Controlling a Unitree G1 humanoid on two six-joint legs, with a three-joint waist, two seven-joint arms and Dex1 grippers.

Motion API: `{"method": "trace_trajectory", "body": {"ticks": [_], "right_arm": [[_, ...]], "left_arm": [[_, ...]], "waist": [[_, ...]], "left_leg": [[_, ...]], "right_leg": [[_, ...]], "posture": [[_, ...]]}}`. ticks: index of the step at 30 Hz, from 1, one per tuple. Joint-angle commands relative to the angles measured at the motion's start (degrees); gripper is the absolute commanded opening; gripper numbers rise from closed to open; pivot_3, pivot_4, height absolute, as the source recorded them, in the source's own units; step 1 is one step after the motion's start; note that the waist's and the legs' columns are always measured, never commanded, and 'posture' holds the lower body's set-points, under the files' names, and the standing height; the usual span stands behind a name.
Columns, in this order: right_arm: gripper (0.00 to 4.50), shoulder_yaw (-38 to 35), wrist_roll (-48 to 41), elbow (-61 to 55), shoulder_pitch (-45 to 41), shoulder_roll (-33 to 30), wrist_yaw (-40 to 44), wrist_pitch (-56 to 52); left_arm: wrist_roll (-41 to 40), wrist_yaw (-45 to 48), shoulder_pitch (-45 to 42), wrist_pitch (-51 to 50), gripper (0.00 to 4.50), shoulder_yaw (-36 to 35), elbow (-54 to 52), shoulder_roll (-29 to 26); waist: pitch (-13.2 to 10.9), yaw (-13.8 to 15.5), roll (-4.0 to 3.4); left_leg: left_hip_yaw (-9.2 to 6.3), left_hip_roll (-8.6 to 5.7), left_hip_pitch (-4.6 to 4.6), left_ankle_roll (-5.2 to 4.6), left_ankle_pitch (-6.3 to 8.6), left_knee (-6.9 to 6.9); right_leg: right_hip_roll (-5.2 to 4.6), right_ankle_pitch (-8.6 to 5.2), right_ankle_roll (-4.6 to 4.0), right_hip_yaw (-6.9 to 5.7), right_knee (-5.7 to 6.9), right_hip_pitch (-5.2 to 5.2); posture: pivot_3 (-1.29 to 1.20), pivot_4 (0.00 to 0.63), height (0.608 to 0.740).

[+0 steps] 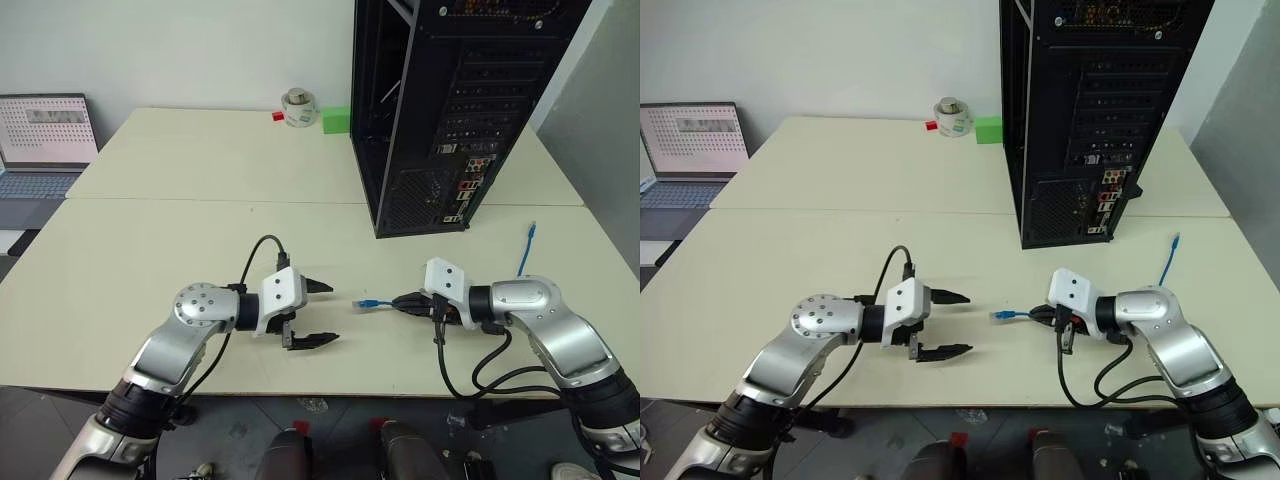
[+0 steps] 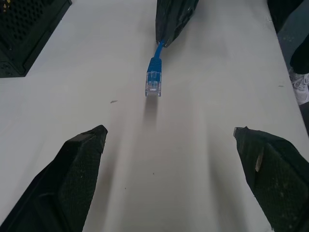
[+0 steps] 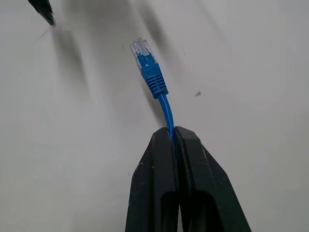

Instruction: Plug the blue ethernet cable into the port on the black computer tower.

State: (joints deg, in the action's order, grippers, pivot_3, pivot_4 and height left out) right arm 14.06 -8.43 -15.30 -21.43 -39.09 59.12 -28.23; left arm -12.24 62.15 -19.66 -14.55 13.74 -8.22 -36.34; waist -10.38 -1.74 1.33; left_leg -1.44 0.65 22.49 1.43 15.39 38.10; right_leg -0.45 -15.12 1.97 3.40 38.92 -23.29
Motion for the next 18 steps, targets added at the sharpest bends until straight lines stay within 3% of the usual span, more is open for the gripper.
{"method": "trace_trajectory", "body": {"ticks": [1, 4, 9, 18], "right_arm": [[0.02, 0.5, -0.6, -2.0, -1.7, 0.5, -0.1, -0.6], [0.02, 1.0, -0.3, -1.8, -2.1, 1.0, -0.4, -0.7], [0.0, 1.5, -0.1, -1.8, -2.4, 1.4, -0.7, -0.7], [0.0, 2.1, 0.4, -1.8, -2.4, 1.2, -0.7, -0.3]], "left_arm": [[1.6, -1.5, -2.9, -0.2, 4.5, 1.4, 1.8, 2.1], [2.1, -1.3, -3.9, -1.1, 4.5, 2.4, 3.0, 3.3], [2.0, -0.5, -4.8, -2.5, 3.57, 3.3, 3.6, 4.2], [2.1, -0.6, -6.1, -3.0, 1.44, 3.5, 4.9, 5.2]], "waist": [[0.0, 0.0, 0.0], [0.0, 0.0, 0.0], [0.0, -0.1, 0.0], [0.0, -0.1, 0.0]], "left_leg": [[-0.01, 0.0, 0.01, 0.0, 0.0, 0.0], [-0.01, -0.01, 0.01, 0.0, 0.0, 0.01], [-0.02, 0.0, 0.01, 0.0, 0.0, 0.01], [-0.02, 0.0, 0.01, 0.0, 0.0, 0.01]], "right_leg": [[0.0, 0.0, 0.0, -0.01, -0.01, 0.0], [0.0, 0.0, 0.0, -0.01, 0.0, 0.0], [0.0, 0.0, -0.01, -0.02, 0.01, -0.01], [-0.01, 0.0, -0.01, -0.01, 0.01, -0.01]], "posture": [[0.0, 0.15, 0.74], [0.0, 0.15, 0.74], [0.0, 0.15, 0.74], [0.0, 0.15, 0.74]]}}
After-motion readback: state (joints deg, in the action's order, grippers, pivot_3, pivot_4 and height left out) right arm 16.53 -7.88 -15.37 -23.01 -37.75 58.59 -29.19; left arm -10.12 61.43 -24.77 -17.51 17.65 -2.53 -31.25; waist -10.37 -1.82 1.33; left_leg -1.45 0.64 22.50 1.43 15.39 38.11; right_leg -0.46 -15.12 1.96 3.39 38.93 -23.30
